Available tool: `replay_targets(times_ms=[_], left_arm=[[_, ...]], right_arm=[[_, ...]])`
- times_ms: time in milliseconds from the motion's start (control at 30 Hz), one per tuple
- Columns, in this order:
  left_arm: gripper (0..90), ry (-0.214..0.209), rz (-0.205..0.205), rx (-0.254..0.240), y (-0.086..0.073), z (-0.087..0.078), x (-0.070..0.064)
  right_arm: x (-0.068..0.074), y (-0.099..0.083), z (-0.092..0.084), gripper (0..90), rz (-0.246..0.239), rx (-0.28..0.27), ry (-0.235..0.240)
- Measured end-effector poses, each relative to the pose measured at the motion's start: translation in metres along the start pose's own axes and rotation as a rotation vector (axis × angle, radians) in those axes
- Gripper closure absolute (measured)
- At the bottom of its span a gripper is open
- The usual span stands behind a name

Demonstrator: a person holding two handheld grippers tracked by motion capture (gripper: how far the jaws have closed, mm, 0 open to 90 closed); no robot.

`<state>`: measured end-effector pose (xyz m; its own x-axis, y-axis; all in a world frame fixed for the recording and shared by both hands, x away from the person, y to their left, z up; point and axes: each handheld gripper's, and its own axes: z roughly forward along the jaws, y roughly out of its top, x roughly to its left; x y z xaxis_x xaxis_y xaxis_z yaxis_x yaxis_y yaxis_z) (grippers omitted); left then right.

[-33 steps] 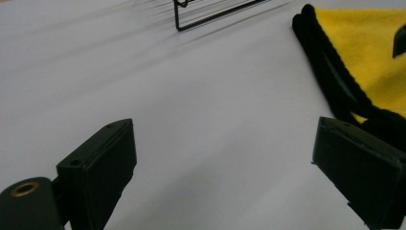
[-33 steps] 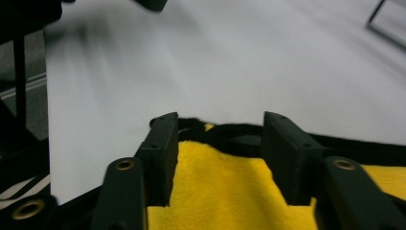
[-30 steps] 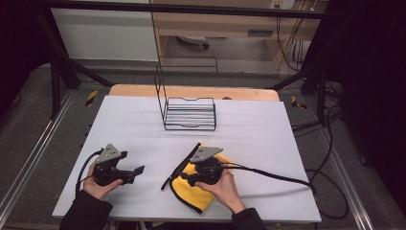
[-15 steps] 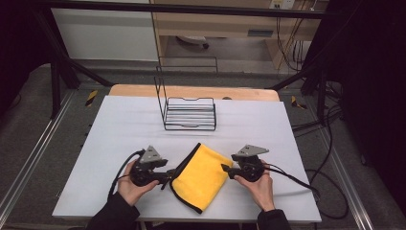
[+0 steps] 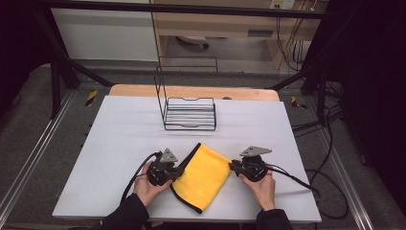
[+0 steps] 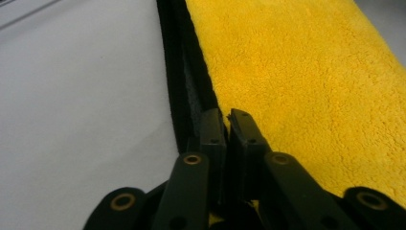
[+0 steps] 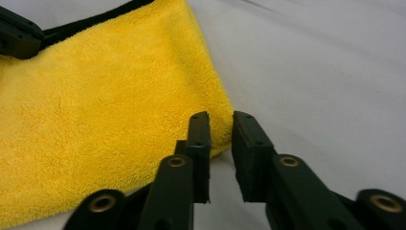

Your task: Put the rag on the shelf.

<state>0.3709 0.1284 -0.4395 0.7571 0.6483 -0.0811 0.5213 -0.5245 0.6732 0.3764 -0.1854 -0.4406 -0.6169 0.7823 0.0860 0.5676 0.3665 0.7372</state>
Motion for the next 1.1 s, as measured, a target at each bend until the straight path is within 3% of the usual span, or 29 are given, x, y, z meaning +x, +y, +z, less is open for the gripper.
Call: replay_targets(times_ms=[100, 267, 400, 467, 533, 567, 600, 633, 667, 767, 900, 1000, 1100], left_arm=[[88.4, 0.023, 0.007, -0.006, 0.002, -0.001, -0.003], [88.9, 0.041, -0.002, -0.045, 0.006, -0.011, 0.003], [88.9, 0.041, -0.003, -0.025, 0.005, -0.008, 0.005], [88.6, 0.053, -0.004, -0.012, 0.003, -0.003, 0.006], [87.2, 0.039, -0.016, -0.015, 0.002, -0.002, 0.009], [85.0, 0.040, -0.019, -0.022, 0.002, -0.003, 0.010], [78.1, 0.068, -0.011, -0.024, 0.001, -0.004, 0.011], [66.1, 0.086, -0.003, -0.022, 0.001, -0.005, 0.013], [59.7, 0.086, -0.003, -0.022, 0.001, -0.005, 0.013], [52.7, 0.048, -0.022, -0.021, -0.003, -0.007, 0.019], [52.5, 0.002, -0.026, -0.009, -0.006, -0.001, 0.016], [59.0, -0.009, -0.019, -0.009, -0.006, -0.001, 0.014], [65.1, -0.033, -0.071, -0.011, -0.008, 0.001, 0.014]], right_arm=[[-0.001, 0.001, 0.000, 90.0, 0.006, 0.001, 0.001], [-0.002, 0.006, -0.003, 90.0, 0.018, -0.018, -0.005], [-0.002, 0.007, -0.002, 90.0, 0.011, -0.024, -0.003], [-0.001, 0.006, 0.000, 80.8, 0.011, -0.020, 0.003], [0.000, 0.005, 0.001, 76.7, 0.009, -0.016, 0.005], [0.001, 0.005, 0.001, 72.8, 0.011, -0.020, 0.006], [0.001, 0.004, 0.001, 68.5, 0.017, -0.023, 0.004], [0.001, 0.004, 0.001, 63.2, 0.019, -0.031, -0.012], [0.001, 0.003, 0.002, 59.7, 0.017, -0.032, -0.021], [0.000, -0.001, 0.004, 54.3, 0.041, -0.021, -0.032], [-0.002, -0.003, 0.011, 52.4, 0.091, 0.003, -0.049], [-0.001, -0.003, 0.014, 58.7, 0.143, 0.016, -0.040], [0.001, -0.004, 0.014, 69.3, 0.183, 0.016, -0.025]])
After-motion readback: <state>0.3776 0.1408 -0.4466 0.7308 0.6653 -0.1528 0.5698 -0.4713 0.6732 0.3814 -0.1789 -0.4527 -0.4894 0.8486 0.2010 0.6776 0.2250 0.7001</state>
